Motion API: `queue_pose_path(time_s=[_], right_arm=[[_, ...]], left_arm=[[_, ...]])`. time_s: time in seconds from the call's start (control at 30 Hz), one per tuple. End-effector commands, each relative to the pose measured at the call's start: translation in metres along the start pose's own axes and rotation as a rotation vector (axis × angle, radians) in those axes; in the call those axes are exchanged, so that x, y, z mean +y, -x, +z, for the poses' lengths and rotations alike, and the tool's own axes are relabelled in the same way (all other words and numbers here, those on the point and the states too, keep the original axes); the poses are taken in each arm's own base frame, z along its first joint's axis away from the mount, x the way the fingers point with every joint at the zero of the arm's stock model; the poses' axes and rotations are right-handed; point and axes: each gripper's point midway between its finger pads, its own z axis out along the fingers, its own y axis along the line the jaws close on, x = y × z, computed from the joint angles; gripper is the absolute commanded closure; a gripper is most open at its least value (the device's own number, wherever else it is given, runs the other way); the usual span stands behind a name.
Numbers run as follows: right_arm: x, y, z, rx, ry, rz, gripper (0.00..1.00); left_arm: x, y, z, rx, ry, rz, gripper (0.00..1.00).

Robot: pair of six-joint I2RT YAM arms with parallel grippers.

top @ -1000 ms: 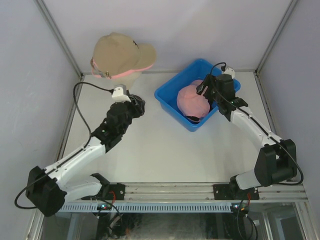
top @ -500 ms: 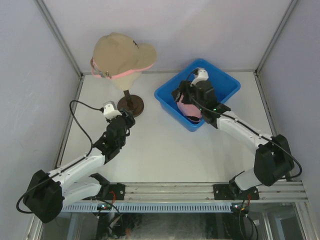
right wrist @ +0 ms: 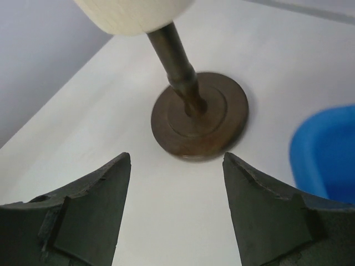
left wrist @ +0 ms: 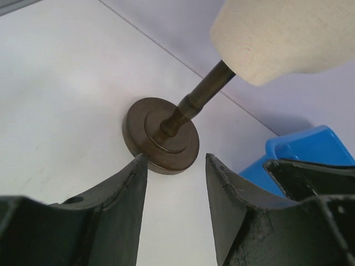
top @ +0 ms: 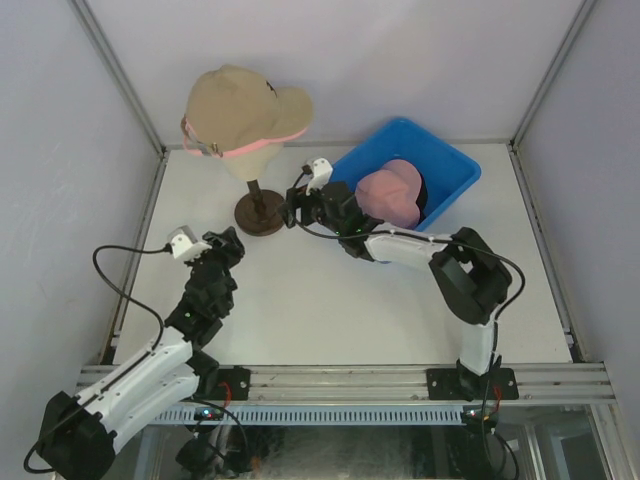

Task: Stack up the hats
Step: Adjust the hat stand at the center of the board.

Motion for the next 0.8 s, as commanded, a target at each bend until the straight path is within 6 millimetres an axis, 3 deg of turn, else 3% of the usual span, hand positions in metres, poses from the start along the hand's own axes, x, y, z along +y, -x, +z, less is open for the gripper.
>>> queue_pose_path(time_s=[0.0, 0.2, 0.4, 0.77], right_arm=[[0.034, 0.051, 0.026, -0.188, 0.102, -0.077, 0.32], [0.05, 0.06, 0.064, -0.196, 0.125, -0.076, 0.31], [0.053, 0.049, 0.095, -0.174, 0.108, -0.006, 0.31], [0.061, 0.029, 0.129, -0.129, 0.071, 0.017, 0.31]], left_arm=[[0.016, 0.008, -0.004, -0.049, 0.041, -0.031, 0.49], [0.017, 0.012, -0.009, -0.055, 0.032, -0.082, 0.49], [0.018, 0.024, -0.014, -0.087, 0.031, -0.122, 0.49], [0.021, 0.042, -0.024, -0.141, 0.01, -0.193, 0.49]])
